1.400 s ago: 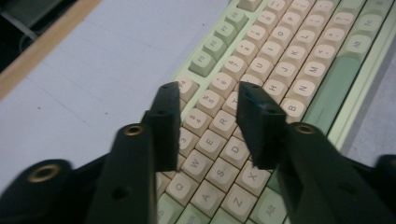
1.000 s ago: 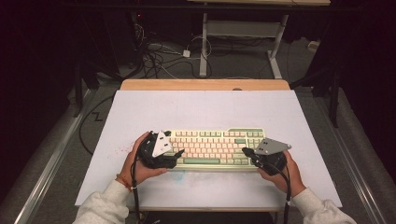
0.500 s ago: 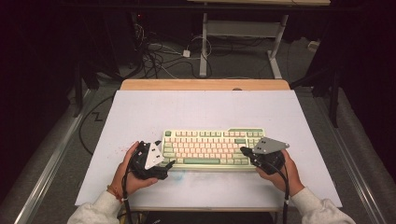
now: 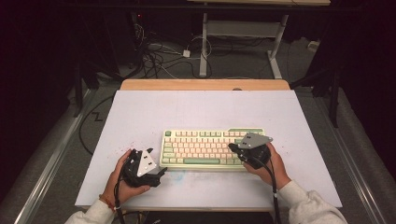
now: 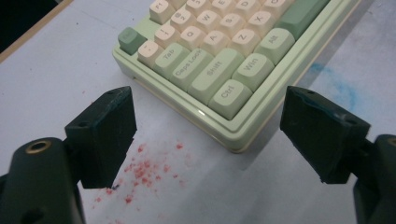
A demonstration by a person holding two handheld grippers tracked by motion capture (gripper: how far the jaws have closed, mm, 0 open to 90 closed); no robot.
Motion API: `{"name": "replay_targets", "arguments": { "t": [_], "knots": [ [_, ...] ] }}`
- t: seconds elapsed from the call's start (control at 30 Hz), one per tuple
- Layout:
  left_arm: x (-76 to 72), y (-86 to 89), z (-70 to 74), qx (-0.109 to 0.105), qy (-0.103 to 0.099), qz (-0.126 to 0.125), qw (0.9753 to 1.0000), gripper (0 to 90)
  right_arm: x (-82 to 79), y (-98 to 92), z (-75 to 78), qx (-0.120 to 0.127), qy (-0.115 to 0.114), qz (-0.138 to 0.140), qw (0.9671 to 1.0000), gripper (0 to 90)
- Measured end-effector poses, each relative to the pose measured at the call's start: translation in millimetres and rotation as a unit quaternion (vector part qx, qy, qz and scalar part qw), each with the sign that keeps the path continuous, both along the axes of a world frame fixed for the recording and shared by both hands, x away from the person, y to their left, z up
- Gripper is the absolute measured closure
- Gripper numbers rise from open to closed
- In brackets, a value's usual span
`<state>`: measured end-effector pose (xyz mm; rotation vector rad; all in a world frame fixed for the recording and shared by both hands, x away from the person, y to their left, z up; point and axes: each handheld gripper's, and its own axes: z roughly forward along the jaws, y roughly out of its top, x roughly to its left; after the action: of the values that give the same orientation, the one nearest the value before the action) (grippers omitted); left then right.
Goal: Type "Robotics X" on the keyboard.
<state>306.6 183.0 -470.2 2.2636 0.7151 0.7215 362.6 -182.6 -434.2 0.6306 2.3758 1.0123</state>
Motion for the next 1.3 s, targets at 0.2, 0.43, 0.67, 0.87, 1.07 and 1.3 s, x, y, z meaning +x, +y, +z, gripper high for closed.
{"name": "replay_targets", "arguments": {
  "t": [0.2,0.43,0.67,0.87,1.07,1.3],
  "knots": [
    [-4.3,4.8,-1.4,0.002,0.003,0.003,1.0,17.5,10.3,17.3,-2.0,-0.006,0.004,0.007,1.0,90.0],
    [-5.5,7.2,-2.6,0.0,0.006,0.005,1.0,17.5,24.4,34.9,-8.3,-0.02,0.013,0.005,0.9997,90.0],
    [-5.5,4.5,-4.3,0.005,0.011,-0.001,0.9999,17.5,31.0,43.3,-15.4,-0.032,0.021,-0.002,0.9992,90.0],
    [-5.2,3.6,-5.4,0.006,0.015,-0.003,0.9999,17.5,34.8,45.5,-19.9,-0.054,0.034,-0.005,0.9979,90.0],
    [-5.3,3.9,-4.9,0.003,0.015,-0.001,0.9999,17.5,30.9,40.9,-12.9,-0.029,0.024,-0.003,0.9993,89.7],
    [-4.6,4.6,-4.5,0.005,0.018,0.0,0.9998,17.5,22.3,30.1,-0.8,0.003,0.004,0.0,1.0,86.0]
  ]
}}
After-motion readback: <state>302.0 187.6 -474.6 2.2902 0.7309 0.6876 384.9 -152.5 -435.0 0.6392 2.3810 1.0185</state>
